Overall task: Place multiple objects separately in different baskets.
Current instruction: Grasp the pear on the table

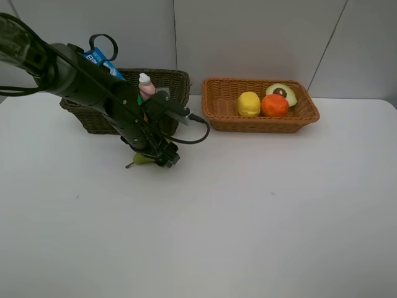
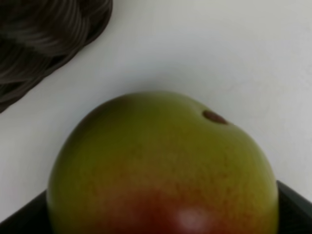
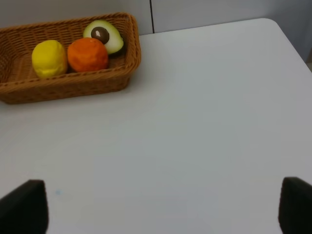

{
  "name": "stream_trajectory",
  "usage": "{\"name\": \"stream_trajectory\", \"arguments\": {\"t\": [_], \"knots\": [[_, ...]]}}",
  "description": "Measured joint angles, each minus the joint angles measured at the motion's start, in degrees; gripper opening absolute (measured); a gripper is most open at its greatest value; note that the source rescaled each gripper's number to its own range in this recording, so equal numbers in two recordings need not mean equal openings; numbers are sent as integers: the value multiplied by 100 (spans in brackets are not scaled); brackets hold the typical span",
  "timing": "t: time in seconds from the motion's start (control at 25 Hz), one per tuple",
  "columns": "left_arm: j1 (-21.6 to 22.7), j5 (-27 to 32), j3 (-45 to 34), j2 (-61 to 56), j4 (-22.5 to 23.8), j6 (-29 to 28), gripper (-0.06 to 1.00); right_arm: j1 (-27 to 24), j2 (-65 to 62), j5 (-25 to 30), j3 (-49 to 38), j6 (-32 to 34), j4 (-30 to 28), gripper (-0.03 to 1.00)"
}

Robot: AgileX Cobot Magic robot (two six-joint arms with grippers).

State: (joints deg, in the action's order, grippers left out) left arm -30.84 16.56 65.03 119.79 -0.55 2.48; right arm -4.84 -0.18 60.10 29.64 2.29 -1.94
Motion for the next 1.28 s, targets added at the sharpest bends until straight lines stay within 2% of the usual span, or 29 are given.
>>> {"name": "stream_trajectory", "arguments": {"t": [0.08,1.0,1.28], "knots": [[0,-10,0,0,0,-13,91,0,0,0,0,0,0,100],[0,-115,19,-139,-157,-53,91,0,0,0,0,0,0,100],[0,92,19,-139,-177,-53,91,0,0,0,0,0,0,100]]}}
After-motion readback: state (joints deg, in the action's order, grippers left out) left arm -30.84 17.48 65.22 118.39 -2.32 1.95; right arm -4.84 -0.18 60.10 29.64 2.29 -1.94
